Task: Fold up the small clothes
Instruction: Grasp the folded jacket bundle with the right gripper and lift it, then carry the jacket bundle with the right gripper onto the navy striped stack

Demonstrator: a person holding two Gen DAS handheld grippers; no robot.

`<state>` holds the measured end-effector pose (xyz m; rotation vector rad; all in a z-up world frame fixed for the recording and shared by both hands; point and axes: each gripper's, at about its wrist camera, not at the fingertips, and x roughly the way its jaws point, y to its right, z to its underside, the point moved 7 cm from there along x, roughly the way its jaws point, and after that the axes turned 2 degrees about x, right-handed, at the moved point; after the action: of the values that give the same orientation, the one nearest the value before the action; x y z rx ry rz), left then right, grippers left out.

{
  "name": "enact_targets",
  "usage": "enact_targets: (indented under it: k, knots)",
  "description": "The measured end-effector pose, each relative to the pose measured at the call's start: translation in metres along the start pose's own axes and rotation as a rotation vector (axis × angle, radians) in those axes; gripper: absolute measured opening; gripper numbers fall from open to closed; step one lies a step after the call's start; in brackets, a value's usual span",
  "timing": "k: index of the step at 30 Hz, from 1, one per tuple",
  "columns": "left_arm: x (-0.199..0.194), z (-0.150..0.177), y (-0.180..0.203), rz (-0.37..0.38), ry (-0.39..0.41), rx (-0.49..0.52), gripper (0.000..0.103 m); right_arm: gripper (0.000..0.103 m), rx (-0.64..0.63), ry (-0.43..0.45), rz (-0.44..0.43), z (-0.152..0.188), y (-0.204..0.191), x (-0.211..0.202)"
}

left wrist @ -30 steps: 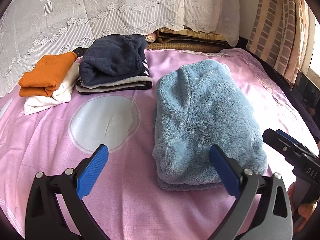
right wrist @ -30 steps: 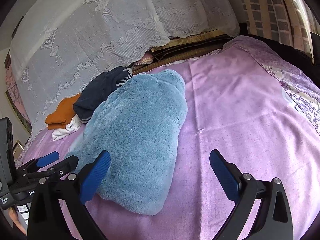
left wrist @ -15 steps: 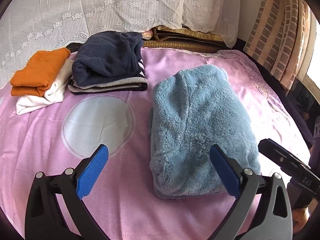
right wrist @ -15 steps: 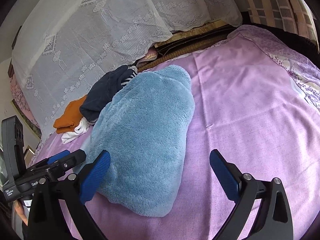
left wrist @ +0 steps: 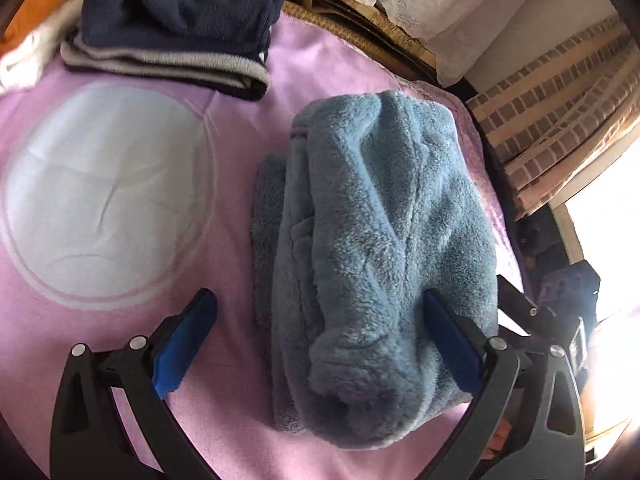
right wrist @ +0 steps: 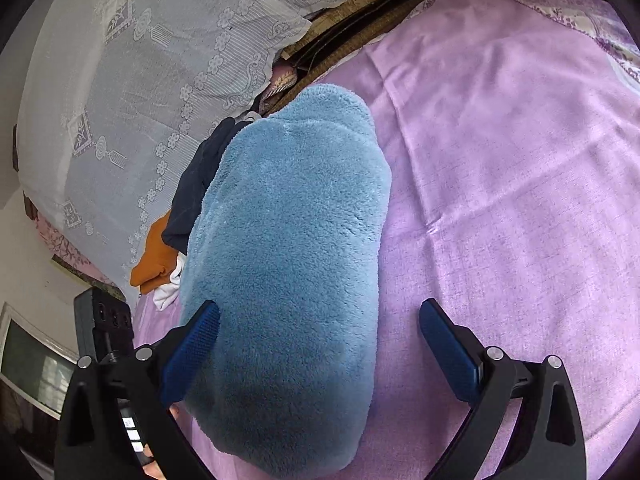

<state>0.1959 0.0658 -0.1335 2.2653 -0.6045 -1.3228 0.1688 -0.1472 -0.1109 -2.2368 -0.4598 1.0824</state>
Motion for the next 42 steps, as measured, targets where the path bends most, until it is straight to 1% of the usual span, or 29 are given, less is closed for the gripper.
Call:
enact_targets:
  k: [2, 6, 8, 11, 13, 16, 18, 19, 21, 23, 26, 27, 28, 29, 30, 31, 32, 34, 36, 39, 42]
  knots:
    - [0.002, -0.002, -0.002, 0.028, -0.005, -0.009, 0.099, 0.099, 0.011, -0.011, -0.019, -0.003, -0.001, 0.006]
    - [0.002, -0.004, 0.005, 0.017, 0.009, 0.041, 0.099, 0.099, 0.029, -0.029, -0.056, -0.007, -0.004, 0.016]
    - [-0.001, -0.007, 0.005, 0.04, 0.023, 0.038, 0.099, 0.099, 0.035, -0.033, -0.075, -0.008, -0.005, 0.017]
    - [-0.003, -0.009, 0.005, 0.088, 0.025, 0.019, 0.098, 0.099, 0.029, -0.034, -0.08, -0.008, -0.007, 0.018]
    - [-0.003, -0.008, 0.011, 0.104, 0.029, 0.04, 0.098, 0.099, 0.025, -0.033, -0.083, -0.009, -0.007, 0.018]
    - [-0.004, -0.008, 0.026, 0.1, 0.045, 0.109, 0.098, 0.099, 0.017, -0.031, -0.084, -0.009, -0.007, 0.019]
    - [0.003, -0.007, 0.031, 0.064, 0.031, 0.145, 0.098, 0.099, 0.005, -0.03, -0.08, -0.009, -0.007, 0.02]
    - [0.009, -0.006, 0.03, 0.067, 0.009, 0.139, 0.099, 0.099, -0.003, -0.031, -0.076, -0.008, -0.007, 0.02]
    - [0.021, -0.004, 0.02, 0.111, -0.044, 0.083, 0.099, 0.099, -0.025, -0.034, -0.064, -0.006, -0.009, 0.022]
    - [0.021, -0.004, 0.017, 0.138, -0.039, 0.068, 0.099, 0.099, -0.045, -0.033, -0.059, -0.004, -0.01, 0.024]
    - [0.022, -0.001, 0.022, 0.094, -0.021, 0.104, 0.099, 0.1, -0.068, -0.039, -0.056, -0.002, -0.013, 0.026]
    - [0.021, 0.001, 0.024, 0.08, -0.012, 0.117, 0.099, 0.096, -0.076, -0.035, -0.056, -0.001, -0.014, 0.026]
    - [0.02, 0.001, 0.025, 0.069, -0.002, 0.128, 0.097, 0.089, -0.08, -0.035, -0.074, 0.0, -0.016, 0.025]
    - [0.018, 0.002, 0.028, 0.065, 0.009, 0.137, 0.088, 0.083, -0.082, -0.031, -0.075, 0.0, -0.017, 0.023]
    - [0.015, 0.002, 0.031, 0.073, 0.018, 0.148, 0.083, 0.08, -0.099, -0.018, -0.061, 0.001, -0.019, 0.022]
    - [0.012, 0.003, 0.035, 0.064, 0.031, 0.162, 0.076, 0.079, -0.122, -0.004, -0.049, 0.001, -0.022, 0.02]
    - [0.008, 0.003, 0.038, 0.046, 0.047, 0.186, 0.072, 0.076, -0.14, 0.012, -0.04, 0.002, -0.025, 0.018]
    - [0.002, 0.005, 0.045, 0.012, 0.077, 0.228, 0.068, 0.073, -0.192, 0.048, -0.016, 0.004, -0.034, 0.011]
    - [-0.006, 0.004, 0.051, -0.001, 0.103, 0.247, 0.065, 0.071, -0.251, 0.09, 0.001, 0.005, -0.046, 0.002]
    - [-0.028, -0.001, 0.06, 0.002, 0.154, 0.27, 0.063, 0.07, -0.312, 0.148, -0.014, 0.003, -0.067, -0.013]
    - [-0.057, -0.011, 0.067, -0.012, 0.216, 0.302, 0.063, 0.07, -0.344, 0.173, -0.055, -0.006, -0.093, -0.025]
